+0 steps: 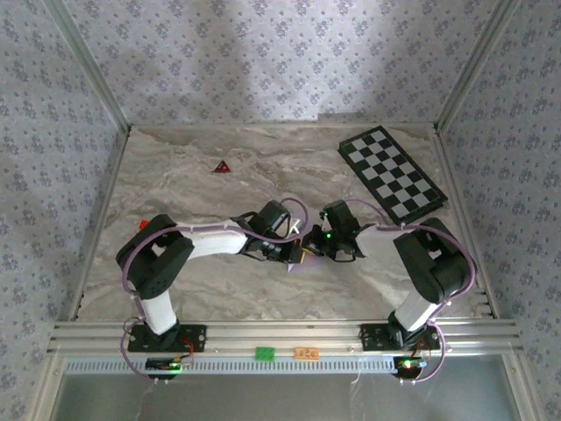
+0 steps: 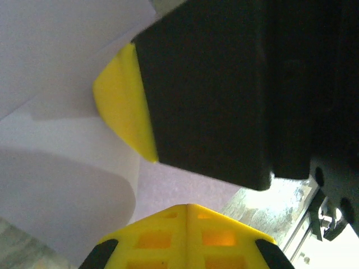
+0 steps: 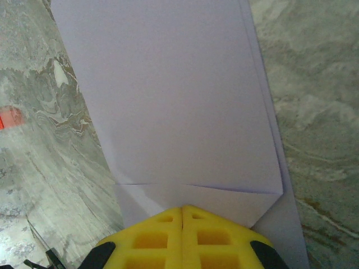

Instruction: Fold a paper plane with a square sheet of paper (pick it up from the middle)

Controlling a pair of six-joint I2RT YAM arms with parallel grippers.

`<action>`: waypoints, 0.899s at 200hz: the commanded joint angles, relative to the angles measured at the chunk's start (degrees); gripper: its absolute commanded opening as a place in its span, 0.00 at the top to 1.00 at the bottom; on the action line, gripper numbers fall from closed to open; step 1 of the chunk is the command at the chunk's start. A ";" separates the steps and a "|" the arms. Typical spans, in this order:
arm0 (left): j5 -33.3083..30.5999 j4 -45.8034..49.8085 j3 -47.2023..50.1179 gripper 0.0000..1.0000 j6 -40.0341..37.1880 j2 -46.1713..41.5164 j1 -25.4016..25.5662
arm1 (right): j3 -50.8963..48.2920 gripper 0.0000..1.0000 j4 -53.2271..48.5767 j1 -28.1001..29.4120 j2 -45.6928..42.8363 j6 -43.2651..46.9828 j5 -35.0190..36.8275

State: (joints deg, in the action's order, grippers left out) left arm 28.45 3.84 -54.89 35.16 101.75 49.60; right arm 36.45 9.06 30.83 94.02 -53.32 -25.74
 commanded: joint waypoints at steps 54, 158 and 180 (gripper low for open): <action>4.09 -4.21 0.35 1.00 1.19 4.48 -0.39 | -1.18 1.00 -7.62 -0.08 1.17 1.74 3.25; 6.07 -10.71 6.67 1.00 5.01 2.66 -0.38 | -1.99 1.00 -8.20 -0.22 0.82 2.18 3.94; 5.22 -9.65 6.44 1.00 4.73 1.02 -0.39 | -1.95 1.00 -8.54 -0.32 0.64 2.37 4.11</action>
State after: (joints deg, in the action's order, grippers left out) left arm 33.58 -7.88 -49.25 39.75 105.51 49.12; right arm 36.47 8.71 30.83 93.89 -52.42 -25.74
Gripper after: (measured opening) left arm 0.062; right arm 0.066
